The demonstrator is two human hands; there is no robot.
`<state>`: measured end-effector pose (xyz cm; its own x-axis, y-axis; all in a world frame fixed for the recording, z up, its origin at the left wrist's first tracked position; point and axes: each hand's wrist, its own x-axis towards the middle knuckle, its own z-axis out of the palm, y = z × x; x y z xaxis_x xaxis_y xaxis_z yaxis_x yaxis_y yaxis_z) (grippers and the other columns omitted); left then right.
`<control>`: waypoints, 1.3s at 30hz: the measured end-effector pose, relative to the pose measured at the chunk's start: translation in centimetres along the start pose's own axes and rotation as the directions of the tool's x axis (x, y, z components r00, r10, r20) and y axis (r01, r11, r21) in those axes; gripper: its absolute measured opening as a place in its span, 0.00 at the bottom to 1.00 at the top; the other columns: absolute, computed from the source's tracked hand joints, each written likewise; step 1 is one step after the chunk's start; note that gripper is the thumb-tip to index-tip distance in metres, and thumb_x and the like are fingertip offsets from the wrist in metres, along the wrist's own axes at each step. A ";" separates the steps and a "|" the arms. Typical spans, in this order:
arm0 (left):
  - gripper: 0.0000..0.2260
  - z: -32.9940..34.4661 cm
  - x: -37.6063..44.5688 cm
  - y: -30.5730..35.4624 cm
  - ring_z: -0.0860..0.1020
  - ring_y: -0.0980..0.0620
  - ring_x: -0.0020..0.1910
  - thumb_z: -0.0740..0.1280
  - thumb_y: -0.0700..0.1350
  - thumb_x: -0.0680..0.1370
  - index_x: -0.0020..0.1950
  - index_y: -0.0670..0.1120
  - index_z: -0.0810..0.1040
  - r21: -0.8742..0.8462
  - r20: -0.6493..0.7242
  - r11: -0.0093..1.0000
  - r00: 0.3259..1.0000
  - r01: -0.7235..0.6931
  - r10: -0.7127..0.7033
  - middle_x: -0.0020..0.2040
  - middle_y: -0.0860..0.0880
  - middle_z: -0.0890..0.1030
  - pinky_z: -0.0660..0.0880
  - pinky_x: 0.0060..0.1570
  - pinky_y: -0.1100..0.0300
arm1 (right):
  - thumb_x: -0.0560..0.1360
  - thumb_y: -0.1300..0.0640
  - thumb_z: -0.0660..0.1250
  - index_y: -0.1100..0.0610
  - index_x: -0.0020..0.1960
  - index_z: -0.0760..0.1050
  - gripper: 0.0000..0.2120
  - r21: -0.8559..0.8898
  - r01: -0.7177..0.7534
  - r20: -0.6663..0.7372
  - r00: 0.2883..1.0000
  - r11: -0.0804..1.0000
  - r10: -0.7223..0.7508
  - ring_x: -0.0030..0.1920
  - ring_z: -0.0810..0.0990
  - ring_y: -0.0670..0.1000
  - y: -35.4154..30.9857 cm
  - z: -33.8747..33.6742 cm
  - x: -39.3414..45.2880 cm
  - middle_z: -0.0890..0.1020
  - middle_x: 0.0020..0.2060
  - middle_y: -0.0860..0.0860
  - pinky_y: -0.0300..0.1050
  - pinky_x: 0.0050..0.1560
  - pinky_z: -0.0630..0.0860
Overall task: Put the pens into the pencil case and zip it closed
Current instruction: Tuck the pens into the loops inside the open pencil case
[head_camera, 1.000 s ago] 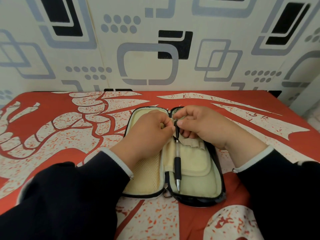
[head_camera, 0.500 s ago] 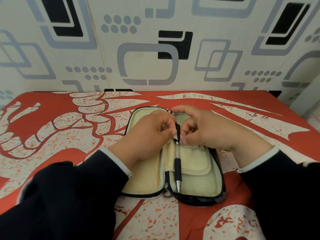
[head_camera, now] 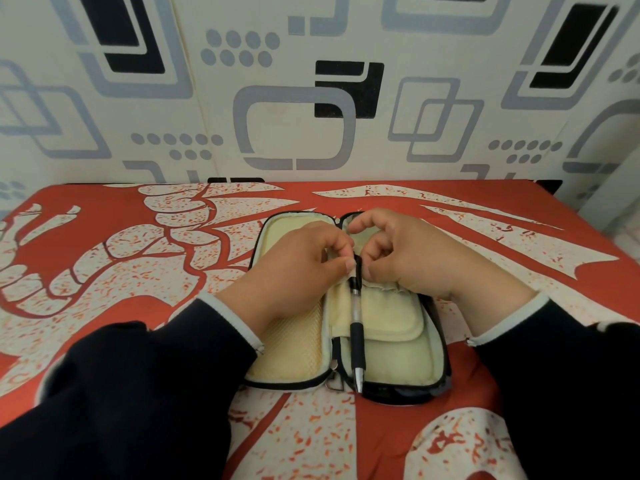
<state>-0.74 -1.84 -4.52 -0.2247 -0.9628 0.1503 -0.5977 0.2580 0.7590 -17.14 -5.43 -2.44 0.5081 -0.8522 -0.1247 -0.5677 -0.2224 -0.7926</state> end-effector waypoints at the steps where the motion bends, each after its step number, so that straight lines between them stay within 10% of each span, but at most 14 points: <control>1: 0.09 0.0 0.0 0.0 0.69 0.64 0.31 0.67 0.43 0.73 0.36 0.55 0.74 -0.006 -0.002 1.000 1.000 -0.002 0.002 0.52 0.49 0.79 0.66 0.35 0.73 | 0.67 0.66 0.67 0.50 0.58 0.69 0.23 -0.029 0.016 -0.005 1.000 0.999 -0.016 0.25 0.74 0.39 0.0 0.0 0.0 0.80 0.32 0.47 0.31 0.25 0.69; 11: 0.13 -1.1 -0.6 0.4 0.71 0.64 0.35 0.69 0.57 0.68 0.49 0.55 0.74 -0.053 0.077 0.998 0.997 0.017 -0.012 0.48 0.54 0.74 0.68 0.37 0.73 | 0.69 0.64 0.62 0.47 0.58 0.70 0.20 -0.138 0.052 -0.094 0.993 0.989 -0.066 0.27 0.73 0.35 0.3 0.2 -0.1 0.81 0.38 0.47 0.30 0.27 0.68; 17: 0.34 -2.1 -1.6 1.0 0.58 0.57 0.70 0.74 0.57 0.64 0.66 0.65 0.62 0.123 0.427 0.987 0.903 -0.102 0.041 0.70 0.56 0.59 0.58 0.67 0.58 | 0.70 0.63 0.64 0.48 0.56 0.71 0.17 -0.163 0.063 -0.078 0.994 0.985 -0.077 0.28 0.73 0.37 0.5 0.1 0.0 0.79 0.36 0.45 0.30 0.28 0.67; 26: 0.18 -2.7 -2.1 2.2 0.56 0.64 0.66 0.75 0.49 0.66 0.50 0.67 0.77 0.066 0.524 0.974 0.838 -0.218 0.152 0.66 0.65 0.59 0.54 0.63 0.74 | 0.70 0.62 0.62 0.49 0.54 0.73 0.15 -0.166 0.068 -0.271 0.956 0.984 -0.111 0.38 0.80 0.50 0.9 -0.1 0.2 0.84 0.40 0.50 0.35 0.35 0.72; 33: 0.13 -2.5 -2.1 2.4 0.52 0.63 0.70 0.74 0.50 0.67 0.46 0.67 0.79 0.052 0.607 0.975 0.782 -0.217 0.141 0.71 0.61 0.59 0.51 0.68 0.62 | 0.71 0.62 0.60 0.49 0.49 0.75 0.12 -0.239 0.114 -0.381 0.902 0.964 -0.201 0.39 0.77 0.46 0.2 -0.3 -0.3 0.81 0.36 0.48 0.34 0.41 0.70; 39: 0.13 -1.6 -1.9 1.9 0.55 0.58 0.70 0.73 0.49 0.68 0.43 0.67 0.77 0.072 0.474 0.979 0.870 -0.189 0.133 0.67 0.59 0.62 0.52 0.70 0.58 | 0.71 0.61 0.62 0.49 0.48 0.76 0.10 -0.254 0.065 -0.395 0.904 0.965 -0.165 0.32 0.74 0.42 0.5 0.3 -0.7 0.77 0.33 0.44 0.32 0.32 0.70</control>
<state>-0.20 0.31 -2.35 -0.6401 -0.7652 -0.0686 -0.5984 0.4406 0.6692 -17.63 -4.79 -2.97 0.2964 -0.9208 0.2537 -0.6796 -0.3900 -0.6213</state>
